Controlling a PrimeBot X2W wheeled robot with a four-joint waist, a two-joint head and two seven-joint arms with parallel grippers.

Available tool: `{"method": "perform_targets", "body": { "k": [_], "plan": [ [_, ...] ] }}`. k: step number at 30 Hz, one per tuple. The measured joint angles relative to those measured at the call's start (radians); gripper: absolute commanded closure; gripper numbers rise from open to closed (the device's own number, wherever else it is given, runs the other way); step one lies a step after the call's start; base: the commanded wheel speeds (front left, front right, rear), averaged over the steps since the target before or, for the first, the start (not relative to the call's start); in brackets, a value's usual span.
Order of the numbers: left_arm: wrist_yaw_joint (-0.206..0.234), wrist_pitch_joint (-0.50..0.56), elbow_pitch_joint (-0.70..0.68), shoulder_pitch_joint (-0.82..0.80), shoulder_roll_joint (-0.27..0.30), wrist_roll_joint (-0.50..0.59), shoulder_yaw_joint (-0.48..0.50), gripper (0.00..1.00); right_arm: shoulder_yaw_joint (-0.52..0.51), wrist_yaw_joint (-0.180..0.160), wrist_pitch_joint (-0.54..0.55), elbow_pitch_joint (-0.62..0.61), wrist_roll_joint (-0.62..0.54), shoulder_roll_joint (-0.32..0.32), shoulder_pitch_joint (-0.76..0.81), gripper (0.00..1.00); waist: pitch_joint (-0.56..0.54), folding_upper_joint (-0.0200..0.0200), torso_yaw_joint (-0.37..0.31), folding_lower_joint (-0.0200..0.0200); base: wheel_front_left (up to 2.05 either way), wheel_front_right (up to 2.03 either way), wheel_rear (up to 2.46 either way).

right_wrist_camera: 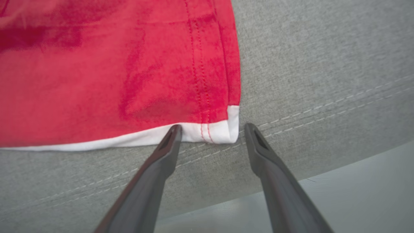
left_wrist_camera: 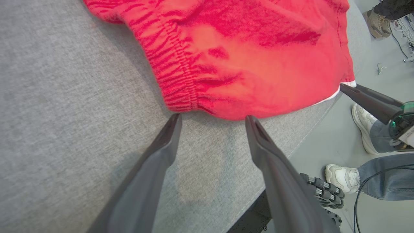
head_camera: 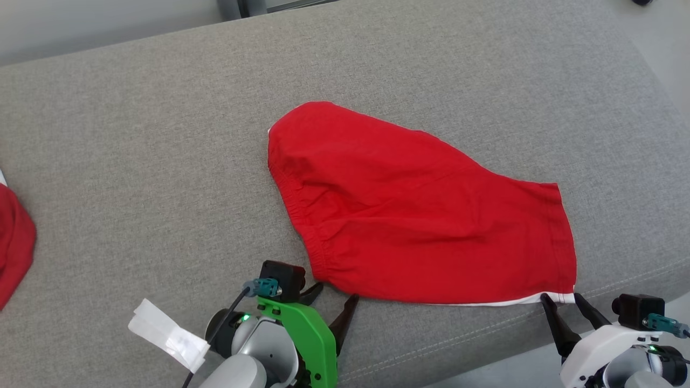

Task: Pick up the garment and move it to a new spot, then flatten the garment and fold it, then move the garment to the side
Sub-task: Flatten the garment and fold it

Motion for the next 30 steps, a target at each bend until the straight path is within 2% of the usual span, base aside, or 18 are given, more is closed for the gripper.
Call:
{"method": "perform_targets", "body": {
  "k": [13,20,23,27,30],
  "plan": [
    [0.000,0.001,0.051,-0.045,-0.020,0.012,-0.011,0.00,0.035,0.001,-0.013,0.021,0.018,-0.008,-0.026,0.00,0.010,0.0000,-0.015,0.0000,0.00,0.00,0.00],
    [0.000,-0.002,0.077,-0.055,-0.036,0.018,-0.019,0.00,0.050,0.001,-0.019,0.034,0.027,-0.014,-0.038,0.15,0.011,0.0000,-0.019,0.0000,0.00,0.00,0.00],
    [0.000,-0.010,0.085,-0.057,-0.042,0.018,-0.022,0.00,0.056,0.001,-0.023,0.037,0.027,-0.019,-0.043,0.25,0.013,0.0000,-0.021,0.0000,0.00,0.00,0.00],
    [0.000,-0.011,0.095,-0.068,-0.044,0.018,-0.023,0.00,0.063,0.001,-0.027,0.044,0.036,-0.024,-0.052,0.44,0.016,0.0000,-0.022,0.0000,0.00,0.00,0.00],
    [0.000,-0.020,0.102,-0.078,-0.046,0.018,-0.023,0.00,0.069,0.001,-0.028,0.048,0.041,-0.026,-0.057,0.45,0.017,0.0000,-0.022,0.0000,0.00,0.00,0.00]
  ]
}}
